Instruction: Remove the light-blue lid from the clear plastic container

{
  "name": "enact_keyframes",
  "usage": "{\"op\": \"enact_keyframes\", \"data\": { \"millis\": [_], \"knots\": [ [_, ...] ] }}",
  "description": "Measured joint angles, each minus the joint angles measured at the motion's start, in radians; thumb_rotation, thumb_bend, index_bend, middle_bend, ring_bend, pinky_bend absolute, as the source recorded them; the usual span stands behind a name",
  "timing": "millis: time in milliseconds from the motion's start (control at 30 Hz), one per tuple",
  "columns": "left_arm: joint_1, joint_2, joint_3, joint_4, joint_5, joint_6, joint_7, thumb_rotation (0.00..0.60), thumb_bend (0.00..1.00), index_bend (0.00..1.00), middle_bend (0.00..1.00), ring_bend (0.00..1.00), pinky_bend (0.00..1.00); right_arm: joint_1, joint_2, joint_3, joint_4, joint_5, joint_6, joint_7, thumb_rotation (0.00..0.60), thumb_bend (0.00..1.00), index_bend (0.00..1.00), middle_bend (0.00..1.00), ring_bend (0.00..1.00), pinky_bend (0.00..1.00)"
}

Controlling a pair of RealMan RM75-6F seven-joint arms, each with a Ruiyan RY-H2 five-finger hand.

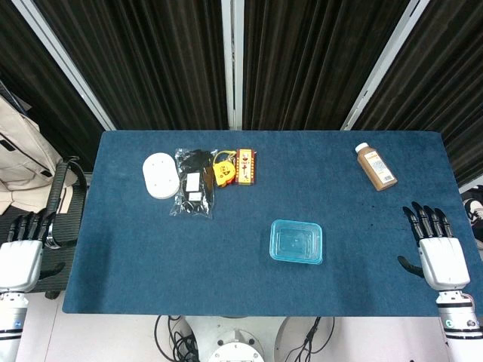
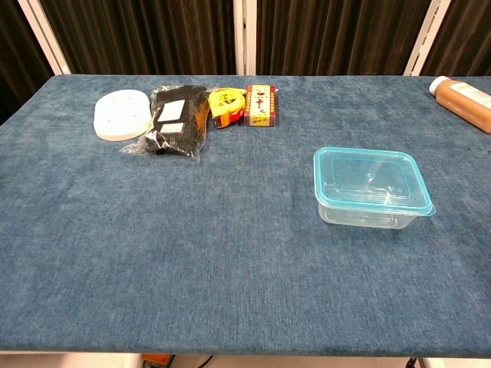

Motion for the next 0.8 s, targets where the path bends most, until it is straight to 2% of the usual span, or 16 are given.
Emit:
{"op": "enact_keyframes", "data": {
  "millis": [433, 633, 800],
  "knots": [
    [0.003, -0.002, 0.003, -0.026, 0.021, 0.025, 0.017, 0.6, 0.0, 0.07, 0.03, 0.0, 0.0, 0.0, -0.007, -0.015, 0.021, -0.004, -0.008, 0.03, 0.6, 0.04, 0.0, 0.0, 0.0, 0.0],
    [-0.002, -0.009, 0.015, -0.031, 0.047, 0.021, 0.009, 0.6, 0.0, 0.07, 0.03, 0.0, 0.0, 0.032, -0.036, -0.036, 0.056, -0.017, -0.086, 0.037, 0.6, 0.04, 0.0, 0.0, 0.0, 0.0],
    [-0.002, -0.014, 0.022, -0.032, 0.064, 0.023, -0.005, 0.6, 0.0, 0.07, 0.03, 0.0, 0.0, 0.093, -0.108, -0.029, 0.126, -0.026, -0.149, 0.02, 0.6, 0.04, 0.0, 0.0, 0.0, 0.0]
  ]
}}
